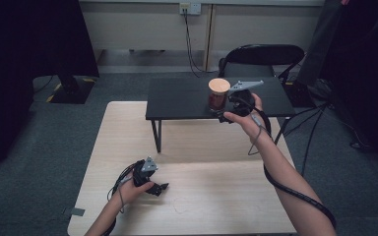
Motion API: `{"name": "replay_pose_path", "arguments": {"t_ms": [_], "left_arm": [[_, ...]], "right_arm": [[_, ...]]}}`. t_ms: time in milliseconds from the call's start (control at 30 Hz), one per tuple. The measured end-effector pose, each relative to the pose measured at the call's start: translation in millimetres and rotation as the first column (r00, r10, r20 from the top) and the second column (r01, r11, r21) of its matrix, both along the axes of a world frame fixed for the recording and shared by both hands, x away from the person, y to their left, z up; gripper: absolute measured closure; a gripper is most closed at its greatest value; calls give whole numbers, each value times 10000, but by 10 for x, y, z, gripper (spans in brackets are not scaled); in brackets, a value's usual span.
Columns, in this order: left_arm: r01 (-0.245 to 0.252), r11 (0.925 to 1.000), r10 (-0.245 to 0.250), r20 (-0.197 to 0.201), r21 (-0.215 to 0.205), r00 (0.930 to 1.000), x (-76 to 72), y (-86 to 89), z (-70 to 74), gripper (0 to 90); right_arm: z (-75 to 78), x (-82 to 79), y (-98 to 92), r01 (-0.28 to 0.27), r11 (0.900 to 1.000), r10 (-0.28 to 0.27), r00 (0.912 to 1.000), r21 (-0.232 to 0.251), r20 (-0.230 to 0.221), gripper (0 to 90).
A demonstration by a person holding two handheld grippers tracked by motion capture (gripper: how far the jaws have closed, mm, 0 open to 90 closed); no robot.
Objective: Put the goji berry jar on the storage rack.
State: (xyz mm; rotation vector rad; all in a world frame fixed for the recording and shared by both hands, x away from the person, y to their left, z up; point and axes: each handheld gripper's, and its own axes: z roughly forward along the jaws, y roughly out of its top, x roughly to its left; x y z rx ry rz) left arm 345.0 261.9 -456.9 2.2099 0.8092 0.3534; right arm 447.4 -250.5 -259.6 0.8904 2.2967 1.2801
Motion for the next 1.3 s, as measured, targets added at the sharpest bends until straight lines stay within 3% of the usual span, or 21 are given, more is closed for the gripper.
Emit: {"name": "replay_pose_path", "arguments": {"t_ms": [233,533,733,867,1167,1300], "left_arm": [[3,10000,-3,-4,2,10000,1,0,0,0],[3,10000,-3,0,-3,10000,1,0,-1,0],[4,10000,-4,2,-3,10000,0,1,-1,0],[38,10000,-38,27,42,10000,3,3,0,0],[41,10000,-41,28,42,10000,3,3,0,0],[37,10000,-37,28,37,10000,3,3,-1,0]], "right_arm": [[-83,-174,-158,-344,9994,343,9994,88,40,0],[-327,-437,-339,-833,9958,830,9965,389,94,0],[-498,-601,-391,-1179,9918,1172,9930,498,155,0],[-595,-685,-386,-1491,9879,1490,9888,432,43,0],[-908,-858,-409,-1906,9785,1933,9807,789,-289,0],[-1019,-934,-397,-1971,9792,1988,9794,479,-343,0]]}}
